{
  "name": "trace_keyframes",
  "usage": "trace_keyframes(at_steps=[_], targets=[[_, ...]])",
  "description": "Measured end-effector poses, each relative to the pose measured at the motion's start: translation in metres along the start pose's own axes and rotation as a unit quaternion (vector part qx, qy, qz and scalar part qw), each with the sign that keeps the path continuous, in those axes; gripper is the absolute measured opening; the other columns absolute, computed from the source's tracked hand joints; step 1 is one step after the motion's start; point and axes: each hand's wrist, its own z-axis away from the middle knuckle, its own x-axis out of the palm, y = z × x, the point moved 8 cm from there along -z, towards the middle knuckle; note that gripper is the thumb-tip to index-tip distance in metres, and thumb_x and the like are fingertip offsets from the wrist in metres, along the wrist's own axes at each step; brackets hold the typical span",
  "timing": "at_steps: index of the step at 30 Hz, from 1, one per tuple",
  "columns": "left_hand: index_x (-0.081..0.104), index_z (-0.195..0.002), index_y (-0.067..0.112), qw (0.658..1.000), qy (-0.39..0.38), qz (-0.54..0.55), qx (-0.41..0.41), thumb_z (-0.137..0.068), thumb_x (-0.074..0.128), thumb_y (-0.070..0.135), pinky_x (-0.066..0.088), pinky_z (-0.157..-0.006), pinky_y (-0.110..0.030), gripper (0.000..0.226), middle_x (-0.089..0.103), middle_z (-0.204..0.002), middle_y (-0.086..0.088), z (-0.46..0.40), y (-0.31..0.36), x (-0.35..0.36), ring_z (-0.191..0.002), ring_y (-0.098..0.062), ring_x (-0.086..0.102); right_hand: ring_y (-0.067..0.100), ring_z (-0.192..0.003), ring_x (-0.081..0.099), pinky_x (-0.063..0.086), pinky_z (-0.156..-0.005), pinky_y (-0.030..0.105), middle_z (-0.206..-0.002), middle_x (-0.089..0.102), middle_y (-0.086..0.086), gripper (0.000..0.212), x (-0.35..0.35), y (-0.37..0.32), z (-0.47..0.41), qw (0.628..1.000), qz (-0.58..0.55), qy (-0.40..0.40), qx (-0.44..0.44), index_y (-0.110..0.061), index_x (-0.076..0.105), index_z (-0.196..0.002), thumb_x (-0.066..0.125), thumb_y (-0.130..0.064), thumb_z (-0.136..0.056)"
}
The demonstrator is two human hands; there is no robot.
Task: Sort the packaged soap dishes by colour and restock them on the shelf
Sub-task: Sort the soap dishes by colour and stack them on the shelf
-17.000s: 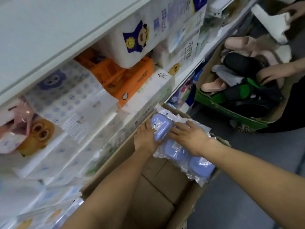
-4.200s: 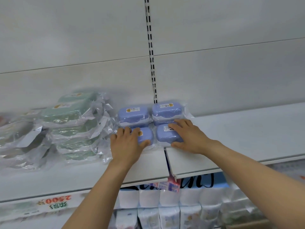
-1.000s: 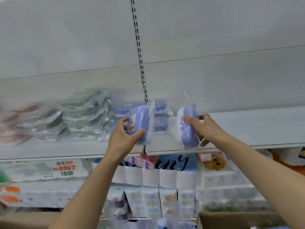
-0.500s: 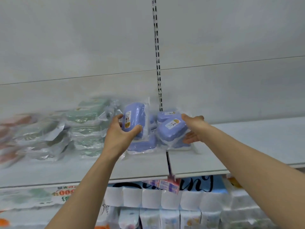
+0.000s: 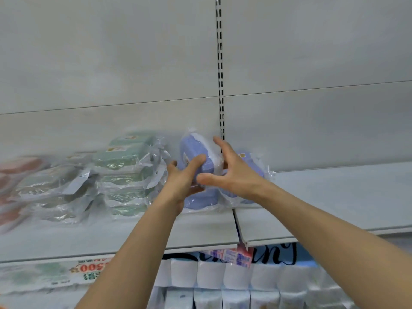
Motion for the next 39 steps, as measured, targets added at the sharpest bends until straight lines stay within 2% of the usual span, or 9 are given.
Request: trace_keyframes(at_steps=[2,5,10,13,16,20,25,33,39], targets=[[0.019,-0.15,0.024,1.0,-0.022,-0.002,0.018,-0.091,0.058,0.056,0.059,-0.086,-0.039,0.077,0.071,-0.108,-0.006,0.002,0.008,0.008,-0.083,-0.023,0.074,0.005,-0.111,0.05,0.042,-0.094,0.023,-0.123,0.051,-0.009,0.099,-0.005,-0.002,-0.01,0.997,-0.029,0.071,-0.022,-0.035,0.017,-0.15,0.08,-0.041,-0.074],[0.033,-0.147,0.023,0.975,0.02,-0.169,0.139,-0.096,0.052,0.051,0.056,-0.089,-0.037,0.061,0.057,-0.131,-0.007,0.007,0.03,-0.007,-0.1,-0.019,0.066,0.015,-0.091,0.061,0.049,-0.083,0.029,-0.097,0.061,0.004,0.077,-0.037,0.004,-0.019,0.983,-0.084,0.166,0.012,-0.028,0.032,-0.144,0.075,-0.033,-0.079],[0.025,-0.152,0.03,0.712,0.005,-0.546,0.442,-0.065,0.086,0.036,0.023,-0.118,-0.046,0.106,0.029,-0.157,0.001,0.02,0.051,0.003,-0.146,-0.022,0.023,0.021,-0.088,0.068,0.059,-0.077,0.035,-0.109,0.064,0.01,0.06,-0.033,0.018,-0.03,0.985,-0.137,0.058,0.081,-0.023,0.046,-0.137,0.072,-0.023,-0.083],[0.039,-0.143,0.03,0.722,-0.002,-0.54,0.432,-0.055,0.083,0.044,0.038,-0.103,-0.042,0.1,0.051,-0.135,0.006,0.013,0.055,0.0,-0.123,-0.022,0.046,0.019,-0.101,0.068,0.058,-0.084,0.034,-0.12,0.064,0.004,0.063,-0.03,0.026,-0.028,0.988,-0.138,-0.015,0.068,-0.027,0.042,-0.14,0.073,-0.033,-0.085],[0.039,-0.143,0.031,0.755,0.029,-0.548,0.36,-0.062,0.082,0.045,0.042,-0.089,-0.036,0.094,0.05,-0.124,0.006,0.003,0.054,-0.016,-0.11,-0.02,0.045,0.01,-0.126,0.046,0.046,-0.101,0.036,-0.139,0.045,-0.008,0.102,-0.052,0.05,-0.025,0.986,0.157,-0.045,0.034,-0.042,0.026,-0.145,0.085,-0.051,-0.062],[0.03,-0.147,0.031,0.711,-0.004,-0.651,0.266,-0.064,0.08,0.049,0.042,-0.091,-0.036,0.098,0.049,-0.129,0.005,-0.016,0.036,-0.012,-0.118,-0.021,0.045,0.016,-0.146,0.005,0.018,-0.116,0.05,-0.158,0.006,-0.013,0.117,-0.037,0.094,-0.021,0.83,0.538,-0.143,-0.015,-0.04,0.001,-0.152,0.078,-0.051,-0.065],[0.031,-0.137,0.027,0.658,-0.028,-0.718,0.223,-0.064,0.08,0.046,0.039,-0.088,-0.034,0.091,0.049,-0.127,0.007,-0.038,0.02,-0.004,-0.118,-0.021,0.044,0.021,-0.129,0.029,0.028,-0.101,0.039,-0.137,0.034,-0.004,0.101,-0.049,0.093,-0.02,0.81,0.583,-0.033,-0.059,-0.037,0.012,-0.152,0.062,-0.07,-0.071],[0.044,-0.13,0.026,0.767,-0.121,-0.587,0.227,-0.07,0.082,0.031,0.037,-0.091,-0.026,0.071,0.045,-0.133,0.007,-0.054,0.002,0.008,-0.123,-0.017,0.04,0.023,-0.131,0.028,0.039,-0.098,0.038,-0.142,0.033,0.001,0.097,-0.054,0.107,-0.022,0.866,0.499,-0.011,-0.04,-0.031,0.031,-0.146,0.076,-0.056,-0.064],[0.028,-0.138,0.032,0.642,-0.066,-0.7,0.306,-0.046,0.088,0.057,0.035,-0.106,-0.041,0.113,0.035,-0.147,0.002,-0.034,-0.027,0.006,-0.135,-0.022,0.036,0.029,-0.133,0.03,0.041,-0.101,0.046,-0.148,0.032,0.007,0.099,-0.046,0.119,-0.009,0.843,0.533,0.002,-0.076,-0.028,0.03,-0.15,0.078,-0.049,-0.066]])
